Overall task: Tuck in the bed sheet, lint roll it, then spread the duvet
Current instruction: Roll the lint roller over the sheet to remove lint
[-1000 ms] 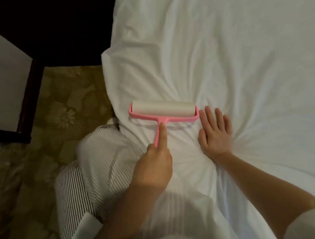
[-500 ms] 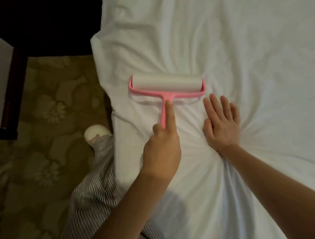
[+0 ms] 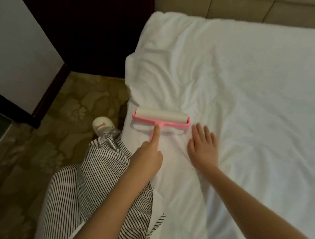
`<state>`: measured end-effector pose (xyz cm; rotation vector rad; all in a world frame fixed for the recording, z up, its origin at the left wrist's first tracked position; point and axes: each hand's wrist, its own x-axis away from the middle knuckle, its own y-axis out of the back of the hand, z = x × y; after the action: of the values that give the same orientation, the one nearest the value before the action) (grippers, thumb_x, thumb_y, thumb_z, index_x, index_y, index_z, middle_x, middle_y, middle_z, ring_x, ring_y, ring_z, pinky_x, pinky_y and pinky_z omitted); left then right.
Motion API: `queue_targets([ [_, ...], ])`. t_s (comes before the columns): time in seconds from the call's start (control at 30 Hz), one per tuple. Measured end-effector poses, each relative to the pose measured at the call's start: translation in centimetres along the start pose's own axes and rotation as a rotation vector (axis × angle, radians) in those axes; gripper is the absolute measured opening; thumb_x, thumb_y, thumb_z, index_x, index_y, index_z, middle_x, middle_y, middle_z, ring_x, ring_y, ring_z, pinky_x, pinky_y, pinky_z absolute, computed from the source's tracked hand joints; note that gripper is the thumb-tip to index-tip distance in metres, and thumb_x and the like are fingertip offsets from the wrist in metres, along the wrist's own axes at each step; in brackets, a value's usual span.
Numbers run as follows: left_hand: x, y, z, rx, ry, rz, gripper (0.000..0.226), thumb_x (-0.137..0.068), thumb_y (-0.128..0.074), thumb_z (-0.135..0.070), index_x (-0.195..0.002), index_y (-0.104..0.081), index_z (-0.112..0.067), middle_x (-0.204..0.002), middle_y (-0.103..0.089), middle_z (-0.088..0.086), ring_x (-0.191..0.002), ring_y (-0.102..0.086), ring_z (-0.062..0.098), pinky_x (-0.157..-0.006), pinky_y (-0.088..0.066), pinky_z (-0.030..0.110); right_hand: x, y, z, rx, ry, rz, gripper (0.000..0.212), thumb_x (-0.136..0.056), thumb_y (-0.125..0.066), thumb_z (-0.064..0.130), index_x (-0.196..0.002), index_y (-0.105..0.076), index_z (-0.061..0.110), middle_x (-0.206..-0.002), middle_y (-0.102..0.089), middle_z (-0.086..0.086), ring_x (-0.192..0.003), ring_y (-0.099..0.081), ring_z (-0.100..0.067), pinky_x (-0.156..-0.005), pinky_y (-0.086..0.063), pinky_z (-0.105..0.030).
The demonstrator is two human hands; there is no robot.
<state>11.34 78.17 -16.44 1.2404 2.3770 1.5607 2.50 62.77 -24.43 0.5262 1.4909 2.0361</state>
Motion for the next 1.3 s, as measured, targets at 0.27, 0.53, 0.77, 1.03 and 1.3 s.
queue_targets([
  [0.27, 3.4, -4.7, 1.3, 0.053, 0.053, -0.105, 0.086, -0.091, -0.041, -0.009, -0.144, 0.020, -0.040, -0.095, -0.044, 0.010, -0.059, -0.044, 0.018, -0.053, -0.035, 0.029, 3.5, 0.1, 0.1, 0.076, 0.009, 0.064, 0.084, -0.076, 0.007, 0.045, -0.149, -0.022, 0.015, -0.157, -0.016, -0.002, -0.145, -0.010, -0.021, -0.114, 0.001, -0.034],
  [0.53, 2.1, -2.3, 0.3, 0.045, -0.010, -0.131, 0.082, -0.090, -0.043, -0.010, -0.149, 0.006, -0.038, -0.091, -0.057, 0.013, -0.076, -0.057, 0.026, -0.062, -0.044, 0.032, 8.3, -0.9, 1.2, 0.051, 0.032, 0.070, 0.080, -0.078, 0.010, 0.043, -0.151, -0.015, 0.019, -0.158, -0.010, 0.003, -0.146, -0.003, -0.017, -0.114, 0.008, -0.032],
  [0.77, 1.5, 3.1, -2.9, -0.023, 0.004, 0.044, 0.068, -0.091, -0.041, -0.010, -0.150, -0.010, -0.022, -0.111, -0.055, 0.017, -0.089, -0.057, 0.028, -0.065, -0.043, 0.031, 11.6, -1.4, 1.2, 0.039, 0.066, 0.078, 0.072, -0.084, 0.003, 0.041, -0.150, -0.020, 0.022, -0.157, -0.013, 0.007, -0.146, -0.007, -0.016, -0.113, 0.011, -0.029],
  [1.03, 9.4, 1.6, 0.9, -0.081, -0.032, 0.244, 0.065, -0.098, -0.037, -0.022, -0.149, 0.000, -0.033, -0.072, -0.051, 0.002, -0.051, -0.048, 0.010, -0.040, -0.036, 0.021, 11.8, -1.8, 1.5, -0.017, 0.032, -0.127, 0.051, -0.088, -0.032, 0.024, -0.130, -0.054, 0.006, -0.141, -0.048, -0.011, -0.133, -0.038, -0.027, -0.113, -0.007, -0.033],
  [1.3, 2.7, -1.0, -1.9, -0.135, 0.118, 0.166, 0.084, -0.094, -0.035, -0.003, -0.144, 0.026, -0.034, -0.123, -0.045, 0.019, -0.080, -0.056, 0.025, -0.068, -0.045, 0.034, 12.5, -1.4, 1.3, -0.045, -0.099, -0.160, 0.055, -0.089, -0.026, 0.024, -0.131, -0.052, 0.001, -0.146, -0.038, -0.017, -0.135, -0.037, -0.030, -0.113, 0.003, -0.026],
])
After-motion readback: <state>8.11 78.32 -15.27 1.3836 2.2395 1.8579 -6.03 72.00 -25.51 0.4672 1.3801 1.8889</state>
